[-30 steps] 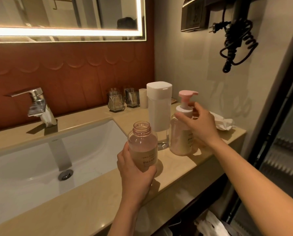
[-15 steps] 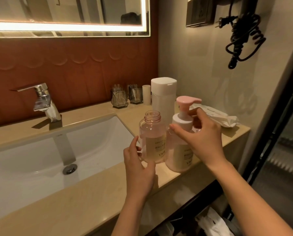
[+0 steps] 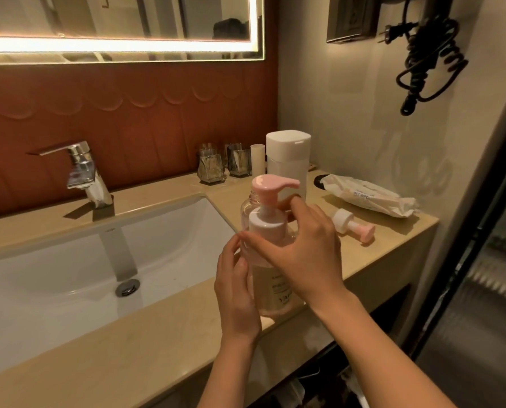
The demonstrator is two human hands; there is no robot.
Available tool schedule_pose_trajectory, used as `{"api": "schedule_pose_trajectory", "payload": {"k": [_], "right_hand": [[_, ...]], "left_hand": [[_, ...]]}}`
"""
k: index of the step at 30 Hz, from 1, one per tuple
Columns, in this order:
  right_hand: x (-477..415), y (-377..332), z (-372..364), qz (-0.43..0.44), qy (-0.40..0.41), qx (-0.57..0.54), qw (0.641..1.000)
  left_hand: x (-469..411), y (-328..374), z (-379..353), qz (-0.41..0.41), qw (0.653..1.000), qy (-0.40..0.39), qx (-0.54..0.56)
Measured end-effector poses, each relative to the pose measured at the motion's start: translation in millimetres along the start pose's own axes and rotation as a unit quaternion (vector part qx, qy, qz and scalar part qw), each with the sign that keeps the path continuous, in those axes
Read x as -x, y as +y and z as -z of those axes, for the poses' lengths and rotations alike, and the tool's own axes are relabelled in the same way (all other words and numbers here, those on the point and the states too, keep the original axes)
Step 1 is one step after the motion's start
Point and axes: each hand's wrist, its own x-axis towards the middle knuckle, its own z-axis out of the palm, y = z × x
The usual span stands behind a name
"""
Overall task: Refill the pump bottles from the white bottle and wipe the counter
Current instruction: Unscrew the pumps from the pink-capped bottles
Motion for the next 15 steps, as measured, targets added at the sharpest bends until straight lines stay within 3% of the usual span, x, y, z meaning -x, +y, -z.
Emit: {"api": "schedule_pose_trajectory", "payload": {"k": [4,6,10,15], "right_hand": [[-3,-5,-5,0.011,0.028,0.049,0.998],[-5,-8,-5,0.006,0.004,0.065,0.998],[-14,-14,-3,-0.031,-0.06,0.061,0.996],[-17,-23,-6,-0.067,-0.057,0.034,0.995]], "left_hand": [[4,3,3,-0.05,0.999,0.002,-0.006],[5,1,2,-0.062,0.998,-0.018,-0.021],[5,-1,-1,-0.027,0.997,-0.04,-0.063],[3,11,-5,0.029,0.991,-0.017,-0.129]]}}
